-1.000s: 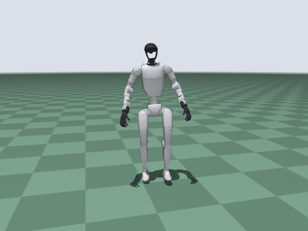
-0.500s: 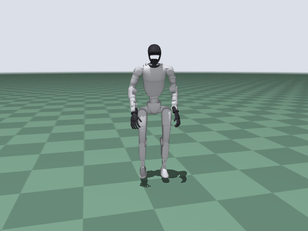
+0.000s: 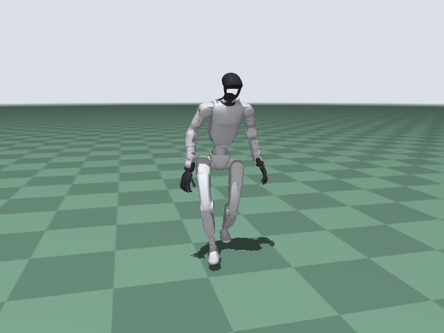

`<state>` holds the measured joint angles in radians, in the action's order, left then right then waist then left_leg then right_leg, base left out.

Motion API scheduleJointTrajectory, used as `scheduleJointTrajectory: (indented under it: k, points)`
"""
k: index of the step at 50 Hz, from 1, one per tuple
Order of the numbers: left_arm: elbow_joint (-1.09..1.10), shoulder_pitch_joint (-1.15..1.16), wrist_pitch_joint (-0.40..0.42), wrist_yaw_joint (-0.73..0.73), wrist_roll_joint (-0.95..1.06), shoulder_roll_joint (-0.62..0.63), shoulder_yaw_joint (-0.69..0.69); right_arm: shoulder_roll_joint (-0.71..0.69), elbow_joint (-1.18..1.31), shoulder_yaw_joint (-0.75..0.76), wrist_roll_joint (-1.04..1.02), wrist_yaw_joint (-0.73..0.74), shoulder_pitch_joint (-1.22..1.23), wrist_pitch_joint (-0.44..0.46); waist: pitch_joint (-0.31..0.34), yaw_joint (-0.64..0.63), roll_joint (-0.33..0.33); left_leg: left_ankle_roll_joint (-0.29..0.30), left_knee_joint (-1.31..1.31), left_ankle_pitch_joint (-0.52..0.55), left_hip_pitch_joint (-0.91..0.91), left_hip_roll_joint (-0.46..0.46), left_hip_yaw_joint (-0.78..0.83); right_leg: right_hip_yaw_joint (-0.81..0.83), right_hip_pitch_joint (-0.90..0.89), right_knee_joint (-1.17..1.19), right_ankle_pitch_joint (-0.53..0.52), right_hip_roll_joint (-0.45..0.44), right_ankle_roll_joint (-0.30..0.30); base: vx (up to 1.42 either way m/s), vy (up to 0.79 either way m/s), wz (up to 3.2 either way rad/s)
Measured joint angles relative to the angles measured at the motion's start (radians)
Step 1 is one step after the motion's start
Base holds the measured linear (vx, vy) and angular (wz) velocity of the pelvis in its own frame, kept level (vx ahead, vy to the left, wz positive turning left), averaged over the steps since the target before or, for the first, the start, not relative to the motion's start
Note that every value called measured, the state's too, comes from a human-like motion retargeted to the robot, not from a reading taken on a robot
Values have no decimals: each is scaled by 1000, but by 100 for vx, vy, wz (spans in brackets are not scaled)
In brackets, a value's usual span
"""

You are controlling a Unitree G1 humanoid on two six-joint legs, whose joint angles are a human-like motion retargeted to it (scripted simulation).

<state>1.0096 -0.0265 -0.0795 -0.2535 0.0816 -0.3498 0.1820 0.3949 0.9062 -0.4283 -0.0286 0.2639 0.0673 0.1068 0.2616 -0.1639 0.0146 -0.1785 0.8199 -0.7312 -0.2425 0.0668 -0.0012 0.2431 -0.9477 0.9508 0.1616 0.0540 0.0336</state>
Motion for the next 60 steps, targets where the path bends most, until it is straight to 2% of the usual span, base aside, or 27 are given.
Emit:
scheduleJointTrajectory:
  k: [3,5,7,8,10,12,15,17,19,20,21,23,25,28,30,32,35,37,41,43,44,45,48,52,55,58,60]
  points:
    - [49,-86,17,26,7,-27,58,6,79,-52,26,-112,50,23,73,52,-19,17,98,-71,90,1,-14,18,-9,-293,-238,-7,89,69,3,69]
    - [71,-162,33,33,2,-42,97,24,84,-74,5,-192,49,25,132,120,-43,54,115,-100,188,-5,-64,1,35,-517,-331,15,150,85,-4,195]
    - [79,-240,60,24,-13,-49,128,59,36,-69,-43,-226,-10,1,186,215,-77,119,77,-104,312,-44,-142,2,103,-700,-314,76,199,100,-19,273]
    - [79,-264,81,23,-37,-46,142,81,-10,-47,-70,-212,-75,-29,205,270,-95,167,40,-93,383,-87,-185,25,132,-736,-268,115,221,110,-38,286]
    - [32,-341,119,-42,34,-52,202,136,-95,-33,-89,-205,-166,-45,216,356,-161,250,-86,-52,477,-198,-262,48,206,-936,-279,128,228,114,-55,249]
    - [-68,-363,164,-101,113,-64,280,192,-195,15,-103,-184,-302,-69,179,441,-221,327,-250,78,545,-314,-336,76,246,-1004,-264,147,228,123,-68,216]
    - [-263,-351,219,-165,175,-85,356,248,-303,121,-130,-240,-500,-91,91,541,-278,365,-413,414,576,-385,-443,138,315,-989,-251,224,228,131,-64,178]
    - [-360,-327,230,-191,133,-75,339,237,-314,196,-105,-274,-588,-96,50,561,-275,349,-370,623,552,-342,-446,193,366,-944,-336,293,225,130,-68,85]
    - [-410,-290,221,-224,80,-50,289,208,-288,234,-44,-257,-619,-87,41,532,-268,312,-225,677,508,-307,-360,205,373,-869,-463,305,208,118,-80,-53]
    - [-426,-263,209,-244,54,-32,260,198,-268,240,-9,-238,-616,-78,41,506,-268,288,-128,657,477,-295,-298,192,358,-815,-514,295,201,110,-79,-161]
    - [-429,-219,191,-257,39,-14,234,204,-238,226,7,-213,-584,-63,41,471,-282,268,-20,601,439,-301,-230,165,315,-710,-493,264,199,109,-75,-203]
    - [-414,-108,160,-259,14,18,185,203,-143,203,17,-152,-483,-32,35,407,-299,240,189,484,360,-317,-116,119,228,-469,-391,204,209,110,-67,-222]
    - [-365,31,135,-213,-13,45,137,196,-40,187,-20,-67,-351,-6,13,361,-285,206,370,370,267,-308,-42,89,180,-283,-275,164,217,108,-54,-183]
    - [-221,217,98,-144,-70,83,58,172,-16,171,-63,81,-183,2,-46,281,-217,119,541,234,72,-216,4,59,190,-220,-200,115,173,94,-40,-154]
    - [-101,300,72,-124,-101,107,18,174,-86,142,-73,118,-109,-11,-68,210,-163,72,560,192,-55,-130,15,20,234,-256,-196,76,138,79,-29,-160]
    - [27,341,53,-102,-109,130,-24,189,-171,110,-98,101,-44,-18,-58,142,-110,55,471,195,-137,-52,12,-42,320,-345,-223,39,131,70,-19,-158]
    - [183,356,32,-58,-68,157,-107,214,-305,96,-145,94,34,-13,-15,58,-44,77,176,266,-171,32,-9,-145,486,-528,-298,11,157,63,-9,-144]
    - [229,356,16,-29,-8,165,-157,223,-395,117,-168,116,66,-4,22,5,-22,115,-135,412,-121,42,-19,-204,594,-652,-358,-2,179,60,-2,-151]
    - [257,385,13,-35,0,193,-227,217,-578,197,-205,180,83,-24,85,-52,-57,248,-724,790,39,-11,-107,-277,787,-825,-419,-83,184,58,6,-144]
    - [266,416,17,-58,-30,214,-232,209,-653,227,-212,199,77,-44,98,-31,-85,314,-846,919,75,-40,-136,-300,850,-855,-389,-124,154,51,14,-80]
    - [271,427,14,-63,-37,223,-224,207,-680,233,-214,201,77,-49,101,-11,-92,326,-864,943,82,-48,-125,-314,862,-849,-356,-138,135,45,16,-54]
    - [277,436,10,-64,-41,231,-214,205,-703,237,-216,200,77,-52,102,10,-96,328,-871,951,86,-55,-104,-330,867,-836,-317,-148,115,40,16,-54]
    - [291,403,-14,7,-46,230,-180,200,-732,245,-213,173,67,-45,98,48,-85,266,-830,848,67,-54,-44,-387,797,-705,-165,-159,105,31,14,-50]
    - [226,292,-25,41,-21,164,-164,153,-684,278,-193,167,-6,-15,107,49,-67,236,-765,787,10,-16,-33,-352,713,-617,-45,-108,104,19,9,-13]
    - [87,226,-11,-75,56,97,-105,109,-584,276,-93,203,-48,-21,109,38,-81,238,-770,801,-5,5,-42,-349,701,-683,-70,-89,103,14,5,19]
    - [0,197,18,-174,-5,57,-64,81,-485,248,-57,201,-80,-43,99,37,-98,245,-803,809,21,18,-45,-371,708,-709,-120,-82,142,16,3,11]
    - [-30,181,35,-190,-33,36,-36,76,-426,215,-84,189,-90,-39,83,56,-116,253,-819,822,26,26,-63,-362,739,-775,-156,-67,134,13,2,36]
